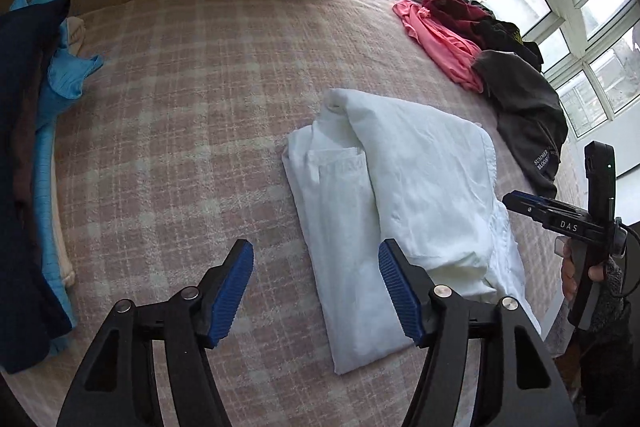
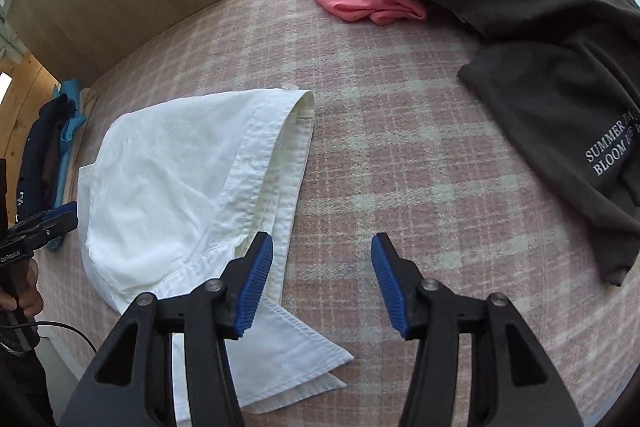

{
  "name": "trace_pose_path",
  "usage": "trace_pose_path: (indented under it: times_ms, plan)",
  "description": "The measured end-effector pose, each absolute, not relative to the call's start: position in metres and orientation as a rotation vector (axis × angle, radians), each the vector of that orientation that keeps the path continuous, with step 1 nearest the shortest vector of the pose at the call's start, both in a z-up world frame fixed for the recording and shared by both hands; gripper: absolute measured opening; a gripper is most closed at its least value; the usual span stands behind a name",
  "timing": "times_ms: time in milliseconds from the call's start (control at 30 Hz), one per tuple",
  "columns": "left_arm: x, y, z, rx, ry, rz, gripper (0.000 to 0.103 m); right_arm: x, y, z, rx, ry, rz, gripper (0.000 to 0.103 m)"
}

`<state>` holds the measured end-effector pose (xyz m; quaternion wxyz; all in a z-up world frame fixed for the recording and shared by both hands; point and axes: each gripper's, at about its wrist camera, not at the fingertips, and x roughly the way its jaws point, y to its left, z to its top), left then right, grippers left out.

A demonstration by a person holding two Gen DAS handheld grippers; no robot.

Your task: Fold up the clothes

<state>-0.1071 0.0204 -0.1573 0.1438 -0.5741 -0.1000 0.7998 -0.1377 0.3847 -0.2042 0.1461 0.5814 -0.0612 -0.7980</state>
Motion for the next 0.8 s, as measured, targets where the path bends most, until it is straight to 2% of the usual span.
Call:
trace_pose_path:
  times_ms: [167,333,467,533,600,700,800]
  plan:
    - [-0.124,0.029,-0.173,-1.706,-0.260,2.283,0.063,-0.139,0.378,-0.202,1.602,-0.143,-2.294,0.052]
    - [-0.123,0.033,-0.179,-1.683,-0.314,2.268,0.063,-0.139,0.376,-0.199,1.597,-0.166,-2.265,0.052]
    - [-0.123,0.021,-0.175,-1.666,-0.401,2.250,0.063,-0.142,0.378,-0.168,1.511,-0.359,-2.222,0.052]
    - [-0.125,0.012,-0.171,-1.601,-0.420,2.250,0.063,-0.145,0.357,-0.154,1.476,-0.301,-2.169,0.052]
    - [-0.126,0.004,-0.166,-1.536,-0.425,2.251,0.063,-0.147,0.329,-0.146,1.471,-0.165,-2.149,0.052]
    - [-0.130,0.006,-0.164,-1.488,-0.296,2.211,0.061,-0.151,0.291,-0.152,1.511,0.004,-2.077,0.052]
    - [-0.136,0.012,-0.168,-1.494,-0.173,2.153,0.061,-0.151,0.277,-0.174,1.588,0.058,-2.010,0.052]
